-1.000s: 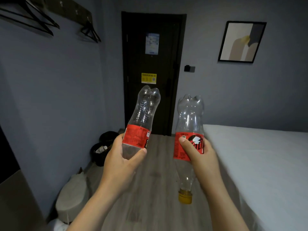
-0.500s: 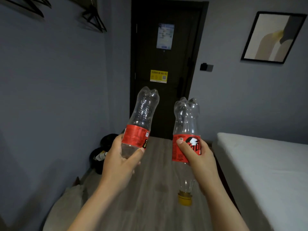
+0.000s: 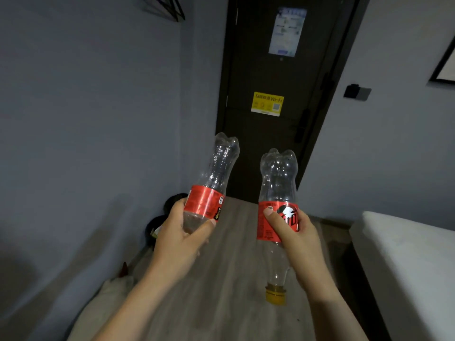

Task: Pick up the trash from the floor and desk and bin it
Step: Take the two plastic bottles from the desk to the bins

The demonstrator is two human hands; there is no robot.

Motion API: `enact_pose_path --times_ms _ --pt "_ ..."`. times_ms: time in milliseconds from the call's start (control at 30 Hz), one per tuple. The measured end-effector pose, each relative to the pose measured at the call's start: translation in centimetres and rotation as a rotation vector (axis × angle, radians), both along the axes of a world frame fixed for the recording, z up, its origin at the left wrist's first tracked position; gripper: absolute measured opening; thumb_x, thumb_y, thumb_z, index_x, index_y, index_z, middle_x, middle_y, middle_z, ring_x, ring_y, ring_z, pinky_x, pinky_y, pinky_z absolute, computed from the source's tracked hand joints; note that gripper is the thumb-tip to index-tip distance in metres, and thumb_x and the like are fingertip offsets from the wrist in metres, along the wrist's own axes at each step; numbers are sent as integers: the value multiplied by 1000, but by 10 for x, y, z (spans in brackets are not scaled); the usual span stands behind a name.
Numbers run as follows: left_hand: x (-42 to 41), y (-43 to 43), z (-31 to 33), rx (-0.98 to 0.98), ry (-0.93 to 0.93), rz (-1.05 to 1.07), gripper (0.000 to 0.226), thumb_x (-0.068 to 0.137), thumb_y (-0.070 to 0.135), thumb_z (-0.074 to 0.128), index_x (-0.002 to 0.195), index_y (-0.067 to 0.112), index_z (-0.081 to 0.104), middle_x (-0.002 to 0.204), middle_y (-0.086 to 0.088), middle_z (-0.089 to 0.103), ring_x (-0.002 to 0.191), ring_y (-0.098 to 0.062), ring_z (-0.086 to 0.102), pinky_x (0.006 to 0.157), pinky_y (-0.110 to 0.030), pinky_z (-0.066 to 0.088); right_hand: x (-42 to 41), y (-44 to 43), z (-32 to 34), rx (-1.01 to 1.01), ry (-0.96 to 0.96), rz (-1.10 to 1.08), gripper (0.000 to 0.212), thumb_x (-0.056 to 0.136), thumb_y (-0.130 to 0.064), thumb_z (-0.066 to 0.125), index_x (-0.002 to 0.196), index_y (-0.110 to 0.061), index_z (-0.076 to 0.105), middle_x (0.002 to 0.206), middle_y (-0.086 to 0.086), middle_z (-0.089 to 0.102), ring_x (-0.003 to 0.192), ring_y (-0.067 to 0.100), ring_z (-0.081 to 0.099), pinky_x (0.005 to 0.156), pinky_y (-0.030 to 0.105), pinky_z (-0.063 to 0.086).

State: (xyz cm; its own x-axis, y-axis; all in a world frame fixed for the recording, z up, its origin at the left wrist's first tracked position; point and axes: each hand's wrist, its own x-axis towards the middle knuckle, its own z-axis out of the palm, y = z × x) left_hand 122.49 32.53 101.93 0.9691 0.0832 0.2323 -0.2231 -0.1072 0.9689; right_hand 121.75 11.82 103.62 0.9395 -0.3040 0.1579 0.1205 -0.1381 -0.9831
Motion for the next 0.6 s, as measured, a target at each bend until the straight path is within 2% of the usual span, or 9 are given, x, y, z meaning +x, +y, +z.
enact_pose_path --times_ms 100,200,233,300,433,600 --pt "51 -1 -6 36 33 55 41 61 47 71 93 59 48 83 5 68 64 -10 64 50 -22 45 57 -7 -10 13 -4 28 38 70 -46 77 104 -34 63 93 -6 73 82 5 70 74 28 56" --pt "109 -8 -9 15 46 86 50 54 52 74 97 58 50 91 -2 69 75 -25 68 64 -44 54 121 -20 -16 27 -8 74 44 68 -49 76 107 -37 60 94 -9 71 83 2 69 73 26 55" --pt "128 -12 -8 14 48 104 51 52 53 74 97 59 50 91 -2 69 76 -29 68 67 -47 55 142 -24 -16 35 -7 89 44 68 -50 76 106 -38 59 95 -9 71 83 3 69 73 26 55" --pt "167 -19 -7 46 51 147 49 51 56 72 94 62 49 88 3 68 72 -25 69 63 -46 58 186 -35 -15 40 7 116 40 68 -50 75 102 -41 56 95 -9 70 85 6 69 74 28 56" --pt "236 -28 -9 95 78 232 45 54 57 69 92 58 46 83 5 65 65 -17 68 50 -30 54 268 -51 -18 23 39 147 34 70 -47 75 94 -41 53 93 -10 66 85 8 66 71 27 53" --pt "308 -30 -20 163 124 291 43 65 45 71 102 43 49 82 4 67 67 -15 67 56 -31 49 345 -55 -33 30 88 202 43 64 -54 75 97 -42 51 91 -12 65 82 6 65 63 18 49"
